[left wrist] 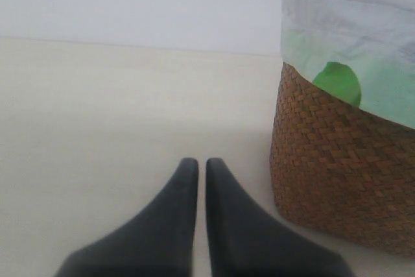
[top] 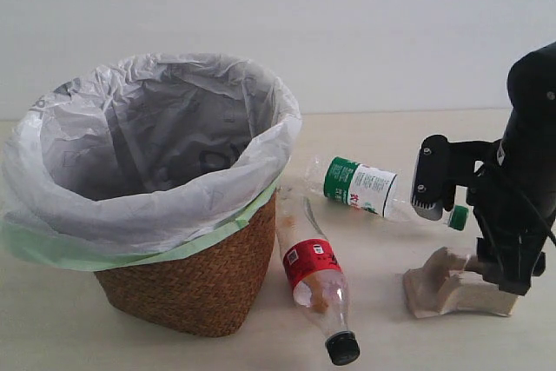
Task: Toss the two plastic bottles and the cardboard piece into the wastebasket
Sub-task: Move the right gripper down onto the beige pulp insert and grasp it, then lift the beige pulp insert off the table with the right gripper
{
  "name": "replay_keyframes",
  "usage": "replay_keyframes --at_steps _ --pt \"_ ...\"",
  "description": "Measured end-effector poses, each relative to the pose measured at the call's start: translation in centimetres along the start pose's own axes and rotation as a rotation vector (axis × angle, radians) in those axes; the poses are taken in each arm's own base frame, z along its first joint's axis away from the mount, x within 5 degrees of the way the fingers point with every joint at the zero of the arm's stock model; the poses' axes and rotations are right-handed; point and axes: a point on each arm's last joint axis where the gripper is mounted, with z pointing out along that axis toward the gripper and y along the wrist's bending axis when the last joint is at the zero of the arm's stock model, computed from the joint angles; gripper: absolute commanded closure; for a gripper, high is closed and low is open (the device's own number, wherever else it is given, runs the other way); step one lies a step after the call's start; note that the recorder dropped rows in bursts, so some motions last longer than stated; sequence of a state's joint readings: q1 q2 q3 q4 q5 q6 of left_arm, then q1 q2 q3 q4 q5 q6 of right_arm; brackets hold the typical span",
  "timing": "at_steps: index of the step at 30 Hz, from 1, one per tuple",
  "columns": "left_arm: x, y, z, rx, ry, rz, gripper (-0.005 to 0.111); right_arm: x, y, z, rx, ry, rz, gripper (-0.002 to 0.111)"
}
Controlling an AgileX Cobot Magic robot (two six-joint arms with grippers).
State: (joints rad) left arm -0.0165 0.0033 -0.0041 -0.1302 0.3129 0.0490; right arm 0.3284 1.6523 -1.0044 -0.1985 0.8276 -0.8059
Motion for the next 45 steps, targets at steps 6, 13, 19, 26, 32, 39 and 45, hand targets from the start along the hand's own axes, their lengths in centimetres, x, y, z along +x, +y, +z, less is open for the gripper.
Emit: replay_keyframes --at_steps 6,13,19,26,32,39,45 --pt "0.0 0.0 0.0 0.000 0.000 0.000 0.103 -0.2 0.3 0.0 -0.028 -0.025 -0.007 0.046" --pt "0.0 0.0 0.0 0.000 0.000 0.000 0.103 -0.2 0.6 0.3 -0.052 -0.033 -0.074 0.046" --pt "0.0 0.0 0.0 0.000 0.000 0.000 0.103 -0.7 0.6 2.3 -0.079 -0.019 -0.092 0.046" --pt "0.0 0.0 0.0 0.000 0.000 0.000 0.103 -1.6 -0.2 4.4 -0.040 -0.046 -0.106 0.046" --pt "0.0 0.0 0.0 0.000 0.000 0.000 0.103 -1.7 -0.3 5.0 -0.040 -0.037 -0.108 0.062" --pt "0.0 0.0 0.0 0.000 0.000 0.000 0.103 -1.7 -0.3 5.0 -0.034 -0.035 -0.106 0.108" --pt "0.0 0.0 0.0 0.000 0.000 0.000 0.103 -1.8 -0.1 4.9 -0.058 -0.017 -0.059 0.108"
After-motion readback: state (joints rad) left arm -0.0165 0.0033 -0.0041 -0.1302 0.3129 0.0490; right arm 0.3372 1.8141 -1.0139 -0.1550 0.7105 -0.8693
